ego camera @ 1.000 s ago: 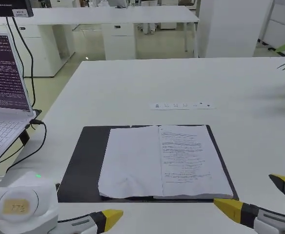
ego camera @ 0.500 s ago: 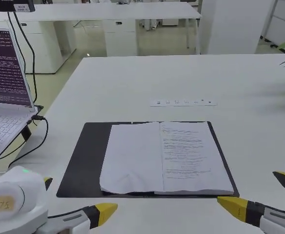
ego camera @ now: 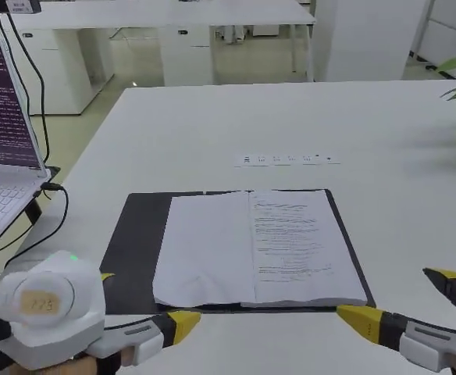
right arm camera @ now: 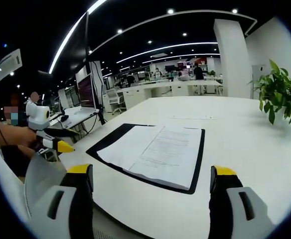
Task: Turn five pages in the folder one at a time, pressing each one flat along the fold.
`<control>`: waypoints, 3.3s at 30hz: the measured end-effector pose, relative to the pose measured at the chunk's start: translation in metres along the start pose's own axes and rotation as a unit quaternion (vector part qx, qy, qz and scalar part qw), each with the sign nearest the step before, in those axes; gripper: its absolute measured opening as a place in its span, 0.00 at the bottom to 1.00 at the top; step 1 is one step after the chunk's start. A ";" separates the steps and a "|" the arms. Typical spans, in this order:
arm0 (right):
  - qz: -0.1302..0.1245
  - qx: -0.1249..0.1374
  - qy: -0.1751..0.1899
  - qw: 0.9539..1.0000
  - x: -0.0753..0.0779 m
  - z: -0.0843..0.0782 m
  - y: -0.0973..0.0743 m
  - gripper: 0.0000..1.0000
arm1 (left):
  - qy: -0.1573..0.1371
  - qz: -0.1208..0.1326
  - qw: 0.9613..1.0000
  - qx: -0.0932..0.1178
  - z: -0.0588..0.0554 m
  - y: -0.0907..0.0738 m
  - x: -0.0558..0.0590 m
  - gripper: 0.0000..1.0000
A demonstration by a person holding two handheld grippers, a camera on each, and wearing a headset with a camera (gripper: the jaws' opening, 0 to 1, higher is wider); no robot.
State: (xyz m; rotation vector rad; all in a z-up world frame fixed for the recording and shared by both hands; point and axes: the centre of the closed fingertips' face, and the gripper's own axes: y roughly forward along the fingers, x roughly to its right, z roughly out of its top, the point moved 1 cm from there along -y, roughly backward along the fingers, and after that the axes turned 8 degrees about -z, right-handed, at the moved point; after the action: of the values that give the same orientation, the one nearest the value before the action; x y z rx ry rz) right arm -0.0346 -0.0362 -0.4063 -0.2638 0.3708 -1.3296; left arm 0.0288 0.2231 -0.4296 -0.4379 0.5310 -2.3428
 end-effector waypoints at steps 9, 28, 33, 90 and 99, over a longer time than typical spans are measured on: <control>-0.001 -0.008 0.010 1.000 0.008 -0.007 0.009 0.92 | 0.028 -0.056 0.998 -0.005 0.013 0.068 0.028 0.71; -0.002 -0.013 0.058 0.998 0.027 -0.014 0.026 0.82 | 0.060 -0.128 0.990 -0.005 0.015 0.206 0.109 0.60; -0.005 -0.017 0.071 0.997 0.034 -0.018 0.027 0.80 | 0.054 -0.128 0.990 -0.007 0.009 0.227 0.119 0.59; 0.033 -0.055 0.191 0.980 0.033 -0.040 0.063 0.64 | 0.034 -0.042 0.998 -0.016 -0.004 0.257 0.081 0.06; 0.050 -0.096 0.265 0.958 0.021 -0.050 0.080 0.36 | 0.029 -0.047 0.998 -0.012 -0.004 0.256 0.082 0.05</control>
State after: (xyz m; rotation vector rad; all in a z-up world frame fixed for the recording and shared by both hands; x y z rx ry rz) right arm 0.0202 -0.0378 -0.4859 -0.0424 0.9579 -1.2535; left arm 0.1096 -0.0068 -0.5438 -0.4156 0.5780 -2.4472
